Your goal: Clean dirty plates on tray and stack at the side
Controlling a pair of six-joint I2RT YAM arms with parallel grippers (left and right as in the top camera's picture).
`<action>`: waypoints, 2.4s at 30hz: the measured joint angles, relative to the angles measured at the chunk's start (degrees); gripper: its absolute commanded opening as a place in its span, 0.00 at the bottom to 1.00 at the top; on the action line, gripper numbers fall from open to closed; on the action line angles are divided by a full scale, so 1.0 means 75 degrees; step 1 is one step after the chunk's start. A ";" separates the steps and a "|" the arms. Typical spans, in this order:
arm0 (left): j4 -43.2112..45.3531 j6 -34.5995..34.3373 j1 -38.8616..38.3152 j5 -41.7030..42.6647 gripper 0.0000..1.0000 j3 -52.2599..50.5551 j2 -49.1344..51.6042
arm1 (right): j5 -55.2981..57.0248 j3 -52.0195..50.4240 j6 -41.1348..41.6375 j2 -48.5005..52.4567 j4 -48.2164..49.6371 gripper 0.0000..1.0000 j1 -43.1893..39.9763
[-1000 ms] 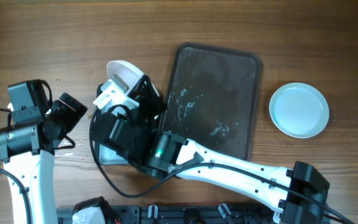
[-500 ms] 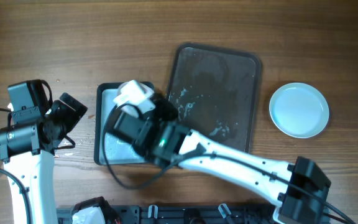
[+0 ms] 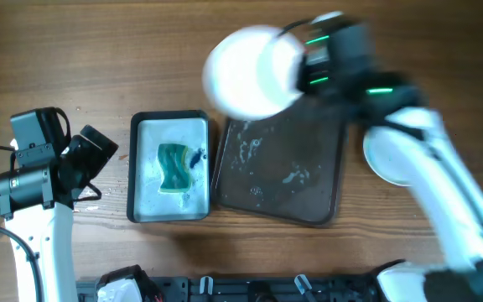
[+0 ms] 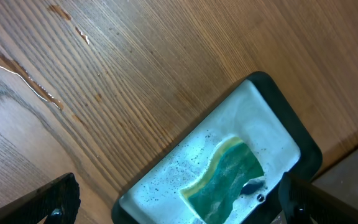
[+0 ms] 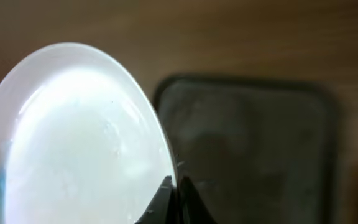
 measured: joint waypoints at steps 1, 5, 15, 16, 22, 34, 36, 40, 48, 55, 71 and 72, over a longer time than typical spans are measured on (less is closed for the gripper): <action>0.0000 0.0000 0.0000 0.0000 1.00 0.0003 0.0000 | -0.0187 0.0006 -0.0006 -0.0283 -0.0248 0.04 -0.0659; 0.0000 0.0000 0.0000 0.0000 1.00 0.0000 0.0000 | -0.0621 0.0003 -0.0364 -0.0737 -0.1550 0.04 -0.3500; 0.0000 0.0000 0.0000 0.0000 1.00 0.0000 0.0000 | -0.0828 -0.2556 -0.0804 -0.0344 -0.0912 0.04 -0.6962; 0.0000 0.0000 0.0000 -0.0003 1.00 0.0003 0.0000 | -0.0833 -0.3028 -0.0807 -0.0306 -0.0589 0.04 -0.7102; -0.0003 0.0000 0.0000 0.0000 1.00 0.0003 0.0000 | -0.0854 -0.4759 -0.0778 -0.0204 0.0522 0.39 -0.7108; 0.0000 0.0000 0.0000 0.0000 1.00 0.0003 0.0000 | -0.3054 -0.3649 -0.1606 -0.1134 -0.0848 0.50 -0.6557; 0.0000 0.0000 0.0000 0.0000 1.00 0.0003 0.0000 | -0.3818 -0.3258 -0.1964 -0.1679 -0.1323 0.48 -0.6094; -0.0003 0.0000 0.0000 0.0000 1.00 0.0003 0.0000 | -0.4736 -0.2786 -0.2742 -0.2725 -0.1792 0.50 -0.4809; 0.0000 0.0000 0.0000 0.0000 1.00 0.0000 0.0000 | -0.5423 -0.2669 -0.3550 -0.4937 -0.1918 1.00 -0.2314; -0.0003 0.0000 0.0000 0.0000 1.00 0.0003 0.0000 | -0.5429 -0.2669 -0.2626 -0.5467 -0.1985 1.00 -0.2081; 0.0000 0.0000 0.0000 0.0000 1.00 0.0003 0.0000 | -0.2672 -0.4191 -0.3456 -0.7137 0.1093 1.00 -0.1221; -0.0006 0.0000 0.0000 0.0000 1.00 0.0003 0.0000 | -0.2422 -0.4715 -0.3477 -0.7627 0.1160 1.00 -0.1169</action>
